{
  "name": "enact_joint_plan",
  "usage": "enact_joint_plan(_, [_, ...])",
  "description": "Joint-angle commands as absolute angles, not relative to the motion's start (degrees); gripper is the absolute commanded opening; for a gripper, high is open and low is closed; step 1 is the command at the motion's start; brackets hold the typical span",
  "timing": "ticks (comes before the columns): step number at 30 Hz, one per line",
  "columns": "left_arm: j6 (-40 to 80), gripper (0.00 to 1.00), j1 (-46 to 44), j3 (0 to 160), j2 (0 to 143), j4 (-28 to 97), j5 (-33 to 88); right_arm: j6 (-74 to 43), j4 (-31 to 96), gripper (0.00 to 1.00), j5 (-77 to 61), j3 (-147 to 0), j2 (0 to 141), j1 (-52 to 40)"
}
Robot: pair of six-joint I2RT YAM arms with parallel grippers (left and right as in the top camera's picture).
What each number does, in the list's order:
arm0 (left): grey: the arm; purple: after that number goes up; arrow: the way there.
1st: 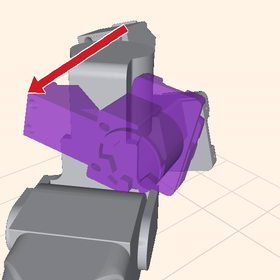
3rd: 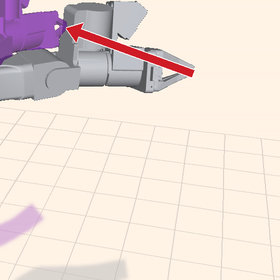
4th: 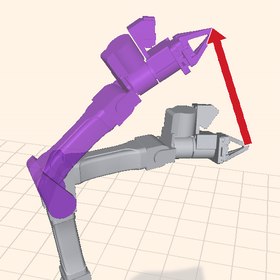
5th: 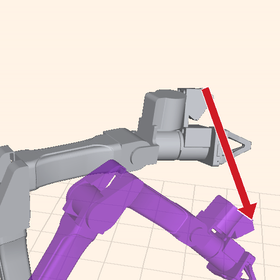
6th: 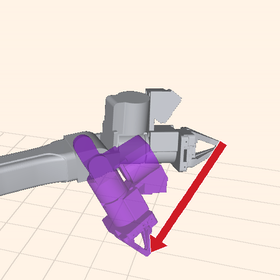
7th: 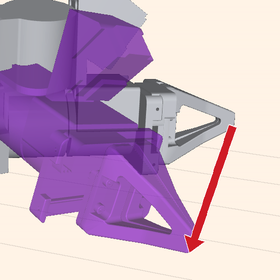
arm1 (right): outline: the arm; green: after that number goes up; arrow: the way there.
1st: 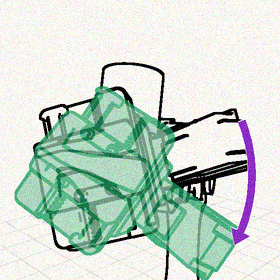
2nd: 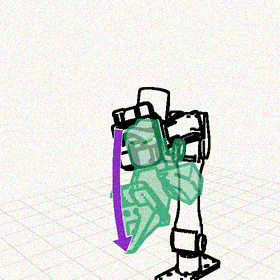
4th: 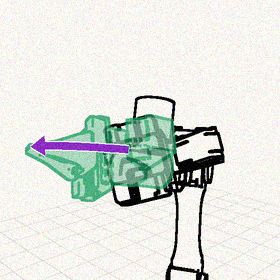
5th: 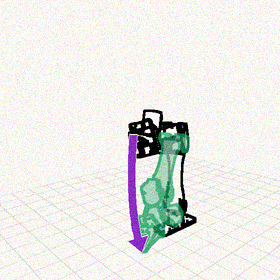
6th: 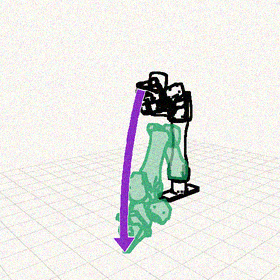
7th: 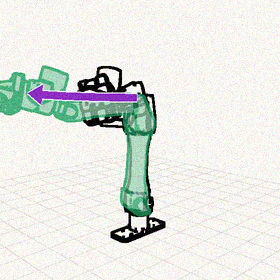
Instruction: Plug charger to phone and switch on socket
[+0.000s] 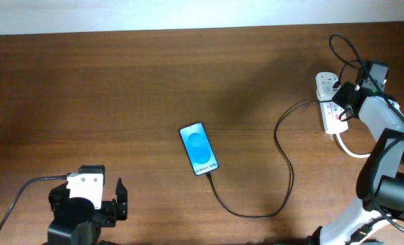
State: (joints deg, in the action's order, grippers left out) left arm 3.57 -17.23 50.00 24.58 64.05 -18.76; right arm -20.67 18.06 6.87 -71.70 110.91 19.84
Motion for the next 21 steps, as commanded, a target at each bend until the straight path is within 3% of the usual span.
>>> enact_joint_plan(1, [2.5,0.99,-17.1,51.1,24.3,64.0,-19.8,-19.7,16.8,0.04,7.6,-72.8,111.9,19.9])
enact_joint_plan(13, [2.5,0.99,-17.1,51.1,24.3,63.9,-19.8,-19.9,16.1,0.04,-2.8,-72.8,114.7,19.8])
enact_joint_plan(21, [2.5,0.99,-17.1,51.1,24.3,64.0,-19.7,-19.9,18.2,0.04,-2.8,-72.6,115.3,17.1])
